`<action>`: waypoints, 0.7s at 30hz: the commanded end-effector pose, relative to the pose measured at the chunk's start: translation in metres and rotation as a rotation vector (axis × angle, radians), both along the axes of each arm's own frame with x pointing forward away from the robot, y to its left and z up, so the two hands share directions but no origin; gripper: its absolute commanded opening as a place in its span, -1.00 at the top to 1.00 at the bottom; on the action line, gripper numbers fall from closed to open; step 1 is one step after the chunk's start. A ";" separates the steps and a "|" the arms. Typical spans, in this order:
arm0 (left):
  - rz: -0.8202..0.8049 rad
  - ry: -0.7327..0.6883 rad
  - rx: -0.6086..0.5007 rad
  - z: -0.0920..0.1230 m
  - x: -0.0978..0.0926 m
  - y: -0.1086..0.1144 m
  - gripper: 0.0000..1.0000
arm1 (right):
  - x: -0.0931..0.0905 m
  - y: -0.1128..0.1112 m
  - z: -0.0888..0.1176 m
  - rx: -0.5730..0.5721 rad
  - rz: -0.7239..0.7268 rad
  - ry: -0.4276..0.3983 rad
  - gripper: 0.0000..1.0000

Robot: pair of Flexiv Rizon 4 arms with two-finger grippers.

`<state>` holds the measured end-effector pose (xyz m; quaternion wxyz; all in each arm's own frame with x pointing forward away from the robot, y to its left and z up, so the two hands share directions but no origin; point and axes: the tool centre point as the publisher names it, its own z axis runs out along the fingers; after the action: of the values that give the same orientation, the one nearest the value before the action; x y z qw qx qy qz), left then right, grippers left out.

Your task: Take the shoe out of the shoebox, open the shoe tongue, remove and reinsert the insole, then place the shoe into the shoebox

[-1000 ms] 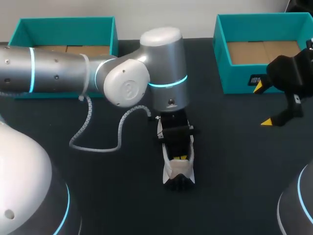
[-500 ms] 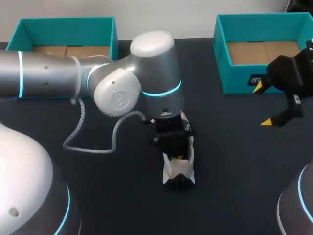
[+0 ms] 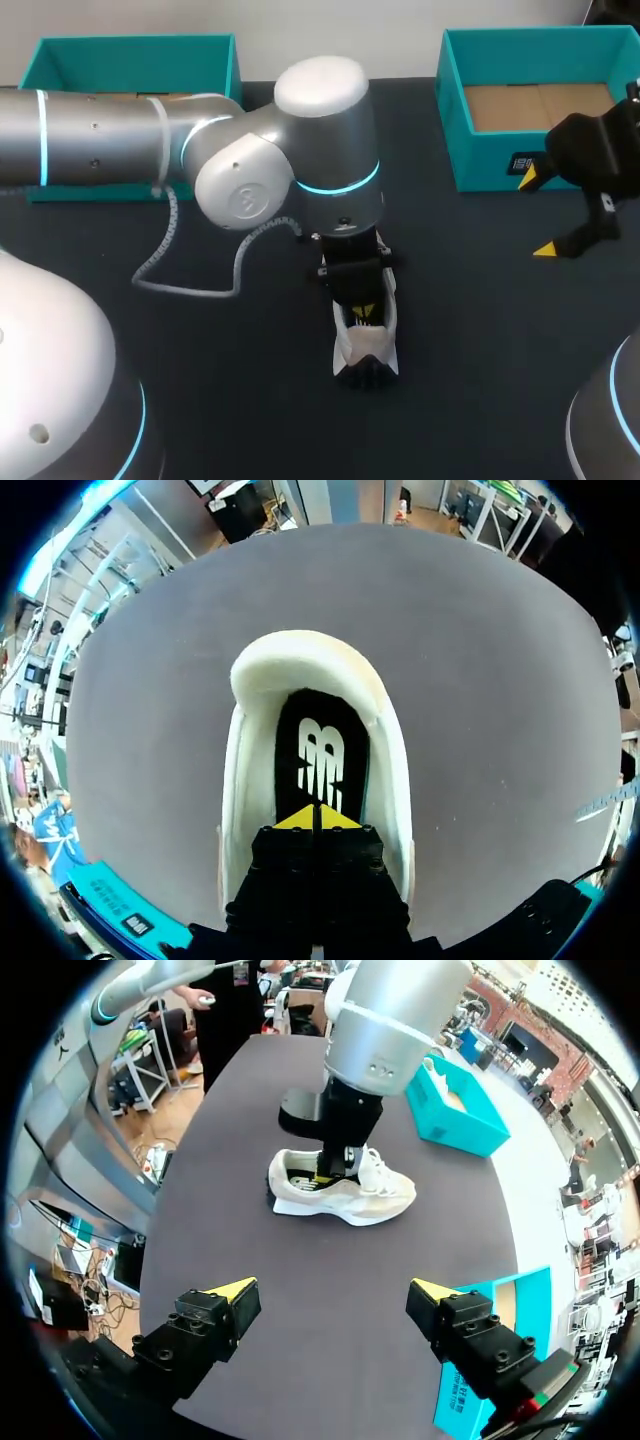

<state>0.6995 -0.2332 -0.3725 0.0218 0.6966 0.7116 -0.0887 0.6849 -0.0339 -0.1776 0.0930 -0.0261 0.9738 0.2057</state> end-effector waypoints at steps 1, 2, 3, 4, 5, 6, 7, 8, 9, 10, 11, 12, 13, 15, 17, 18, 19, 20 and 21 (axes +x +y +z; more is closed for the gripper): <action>0.008 -0.171 0.032 0.029 -0.003 0.004 1.00 | 0.002 0.001 -0.001 -0.003 0.001 0.003 -1.00; 0.005 -0.214 0.047 0.029 0.000 0.003 1.00 | 0.002 0.001 -0.001 -0.003 0.001 0.003 -1.00; 0.006 -0.229 0.045 0.030 0.003 0.002 1.00 | 0.002 0.001 -0.001 -0.003 0.001 0.003 -1.00; 0.008 -0.253 0.050 0.031 0.006 0.001 1.00 | 0.002 0.001 -0.001 -0.003 0.001 0.003 -1.00; 0.008 -0.269 0.055 0.031 0.009 0.000 1.00 | 0.002 0.001 -0.001 -0.003 0.001 0.003 -1.00; 0.012 -0.275 0.058 0.031 0.011 -0.001 1.00 | 0.002 0.001 -0.001 -0.003 0.001 0.003 -1.00; 0.013 -0.300 0.063 0.030 0.013 -0.001 1.00 | 0.002 0.001 -0.001 -0.003 0.001 0.003 -1.00; 0.013 -0.310 0.068 0.028 0.014 -0.001 1.00 | 0.002 0.001 -0.001 -0.003 0.001 0.003 -1.00; 0.015 -0.313 0.068 0.027 0.014 -0.001 1.00 | 0.002 0.001 -0.001 -0.003 0.001 0.003 -1.00; 0.016 -0.313 0.073 0.025 0.015 -0.001 1.00 | 0.002 0.001 -0.001 -0.003 0.001 0.003 -1.00; 0.017 -0.318 0.081 0.023 0.015 0.000 0.73 | 0.002 0.001 -0.001 -0.003 0.001 0.003 -1.00; 0.019 -0.314 0.082 0.021 0.016 0.000 0.27 | 0.002 0.001 -0.001 -0.003 0.001 0.003 -1.00; 0.022 -0.294 0.089 0.019 0.017 0.001 0.17 | 0.002 0.001 -0.001 -0.003 0.001 0.003 -1.00; 0.024 -0.301 0.098 0.016 0.018 0.001 0.04 | 0.002 0.001 -0.001 -0.003 0.001 0.003 -1.00; 0.023 -0.296 0.101 0.014 0.019 0.001 -0.54 | 0.002 0.001 -0.001 -0.003 0.001 0.003 -1.00; 0.022 -0.298 0.104 0.013 0.019 0.001 -0.91 | 0.002 0.001 -0.001 -0.003 0.001 0.003 -1.00; 0.021 -0.288 0.107 0.013 0.019 0.001 -1.00 | 0.002 0.001 -0.001 -0.003 0.001 0.003 -1.00; 0.021 -0.287 0.107 0.013 0.019 0.001 -1.00 | 0.002 0.001 -0.001 -0.003 0.001 0.003 -1.00; 0.021 -0.288 0.108 0.013 0.019 0.002 -1.00 | 0.002 0.001 -0.001 -0.003 0.001 0.003 -1.00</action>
<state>0.7158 -0.2288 -0.3571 0.0897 0.6944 0.7122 0.0501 0.6848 -0.0340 -0.1776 0.0931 -0.0261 0.9738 0.2060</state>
